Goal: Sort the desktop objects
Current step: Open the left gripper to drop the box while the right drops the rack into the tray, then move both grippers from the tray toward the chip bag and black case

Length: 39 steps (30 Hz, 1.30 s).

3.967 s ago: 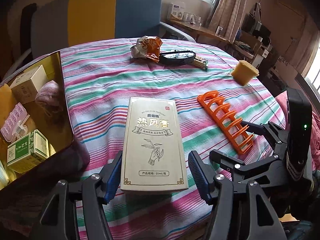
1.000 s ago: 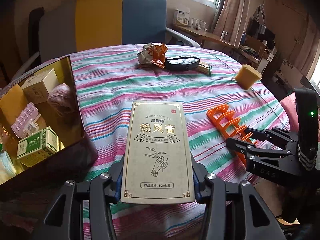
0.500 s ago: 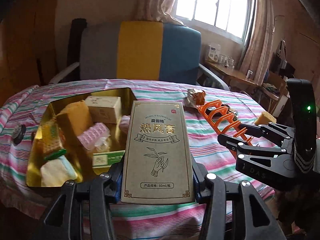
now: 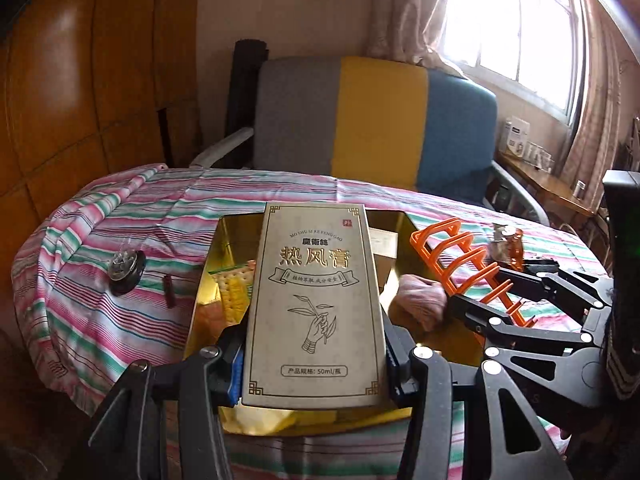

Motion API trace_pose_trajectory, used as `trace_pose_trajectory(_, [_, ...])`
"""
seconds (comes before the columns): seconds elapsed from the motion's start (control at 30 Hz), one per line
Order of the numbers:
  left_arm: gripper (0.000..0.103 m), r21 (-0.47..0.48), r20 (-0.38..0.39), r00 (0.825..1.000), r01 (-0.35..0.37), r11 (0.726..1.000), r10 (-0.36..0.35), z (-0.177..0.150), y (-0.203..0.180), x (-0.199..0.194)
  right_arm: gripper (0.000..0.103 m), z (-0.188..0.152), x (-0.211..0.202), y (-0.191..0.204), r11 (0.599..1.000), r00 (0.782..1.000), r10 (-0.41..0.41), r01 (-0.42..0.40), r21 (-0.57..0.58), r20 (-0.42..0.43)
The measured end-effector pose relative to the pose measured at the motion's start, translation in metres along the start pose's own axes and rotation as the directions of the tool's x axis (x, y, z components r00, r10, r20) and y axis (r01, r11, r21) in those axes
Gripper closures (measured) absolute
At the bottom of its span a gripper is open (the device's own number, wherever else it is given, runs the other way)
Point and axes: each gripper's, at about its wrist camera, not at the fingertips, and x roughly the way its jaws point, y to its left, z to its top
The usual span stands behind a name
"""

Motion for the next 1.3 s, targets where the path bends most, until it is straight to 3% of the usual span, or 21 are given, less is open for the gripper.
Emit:
trace_pose_trajectory(0.43, [0.052,-0.027,-0.047,0.997,-0.064,0.998,0.062,0.019,0.02,0.046,0.052,0.016,0.04,0.009,0.999,0.998,0.035,-0.035,0.003,-0.042])
trace_pose_trajectory(0.6, [0.038,-0.05,-0.066,0.997,-0.033,0.998,0.03,0.018,0.022,0.05,0.052,0.014,0.047,0.009,0.999,0.997,0.04,-0.04,0.01,-0.059])
trace_pose_trajectory(0.67, [0.037,-0.059,-0.071,0.997,-0.019,0.998,0.015,0.018,0.025,0.052,0.052,0.013,0.048,0.008,0.999,0.997,0.041,-0.04,0.012,-0.06])
trace_pose_trajectory(0.83, [0.037,-0.07,-0.058,0.998,-0.033,0.997,0.029,0.017,0.024,0.043,0.051,0.012,0.045,0.008,0.999,0.997,0.047,-0.046,0.013,-0.058])
trace_pose_trajectory(1.0, [0.037,-0.089,-0.018,0.999,-0.04,0.995,0.038,0.017,0.027,0.025,0.042,0.01,0.034,0.009,0.999,0.998,0.051,-0.051,0.013,-0.038])
trace_pose_trajectory(1.3, [0.037,-0.086,0.014,1.0,0.002,0.996,-0.001,0.01,0.015,-0.007,0.035,-0.001,0.004,0.002,0.999,0.999,0.033,-0.033,0.019,0.006])
